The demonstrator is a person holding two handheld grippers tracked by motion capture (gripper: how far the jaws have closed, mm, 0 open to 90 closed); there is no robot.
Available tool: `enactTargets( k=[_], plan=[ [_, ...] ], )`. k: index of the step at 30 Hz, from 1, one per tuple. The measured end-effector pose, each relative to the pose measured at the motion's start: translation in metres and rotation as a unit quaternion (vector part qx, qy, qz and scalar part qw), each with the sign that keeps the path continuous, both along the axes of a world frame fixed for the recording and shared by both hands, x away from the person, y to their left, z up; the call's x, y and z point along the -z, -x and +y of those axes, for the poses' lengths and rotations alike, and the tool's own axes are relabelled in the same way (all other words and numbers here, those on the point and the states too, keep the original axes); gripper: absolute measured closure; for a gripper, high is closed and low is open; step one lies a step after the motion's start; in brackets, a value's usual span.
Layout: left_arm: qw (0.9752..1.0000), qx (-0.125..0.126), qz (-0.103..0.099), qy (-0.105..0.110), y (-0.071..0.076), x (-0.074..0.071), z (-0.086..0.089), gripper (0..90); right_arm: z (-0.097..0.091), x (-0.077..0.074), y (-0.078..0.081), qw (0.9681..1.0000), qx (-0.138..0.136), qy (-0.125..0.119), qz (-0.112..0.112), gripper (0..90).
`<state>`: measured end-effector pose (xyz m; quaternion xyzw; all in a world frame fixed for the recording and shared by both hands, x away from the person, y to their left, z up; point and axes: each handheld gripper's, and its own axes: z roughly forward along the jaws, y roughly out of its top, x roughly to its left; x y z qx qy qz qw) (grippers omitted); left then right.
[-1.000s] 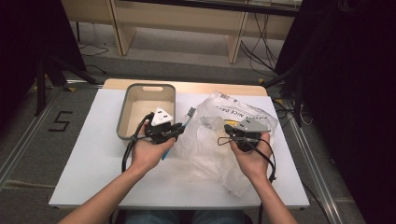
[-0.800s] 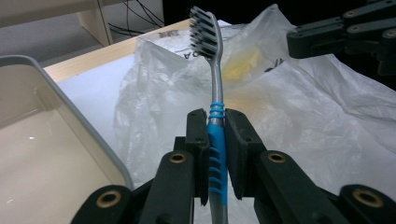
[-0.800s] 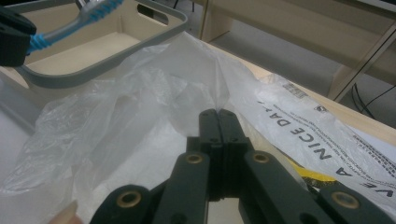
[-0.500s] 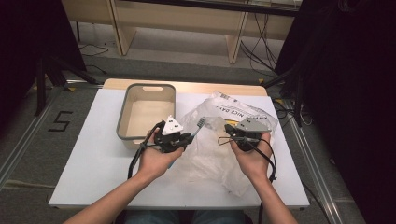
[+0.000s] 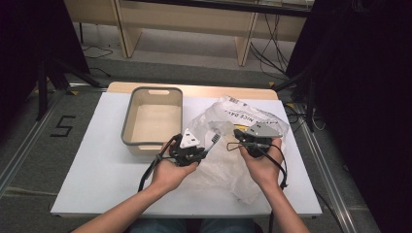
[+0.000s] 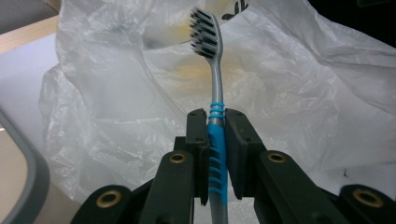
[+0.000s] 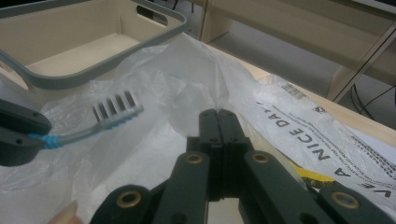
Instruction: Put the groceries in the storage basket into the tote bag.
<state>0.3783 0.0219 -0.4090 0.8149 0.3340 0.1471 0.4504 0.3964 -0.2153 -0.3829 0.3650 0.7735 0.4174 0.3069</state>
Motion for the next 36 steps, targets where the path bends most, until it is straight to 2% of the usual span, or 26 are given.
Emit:
enactTargets(
  k=[9,16,22,28,35,36],
  plan=[
    [0.9998,0.006,0.016,-0.008,0.0,0.007,-0.015,79.9,0.001,0.0,0.001,1.0,-0.002,0.001,0.0,90.0],
    [0.9995,0.004,0.026,-0.018,-0.008,0.014,-0.027,79.9,0.001,-0.001,0.001,1.0,-0.002,0.002,0.0,90.0],
    [0.9993,-0.004,0.029,-0.022,-0.013,0.017,-0.039,79.9,0.002,-0.001,0.001,1.0,-0.004,0.003,-0.001,90.0],
    [0.9993,0.003,0.028,-0.023,-0.011,0.015,-0.055,79.9,0.002,-0.001,0.002,1.0,-0.004,0.002,-0.002,90.0],
    [0.9992,-0.008,0.031,-0.025,-0.018,0.02,-0.063,79.9,0.002,-0.001,0.002,1.0,-0.007,0.001,-0.004,90.0],
    [0.9993,-0.013,0.029,-0.02,-0.019,0.022,-0.064,79.9,0.002,-0.001,0.002,1.0,-0.006,0.0,-0.003,90.0]
  ],
)
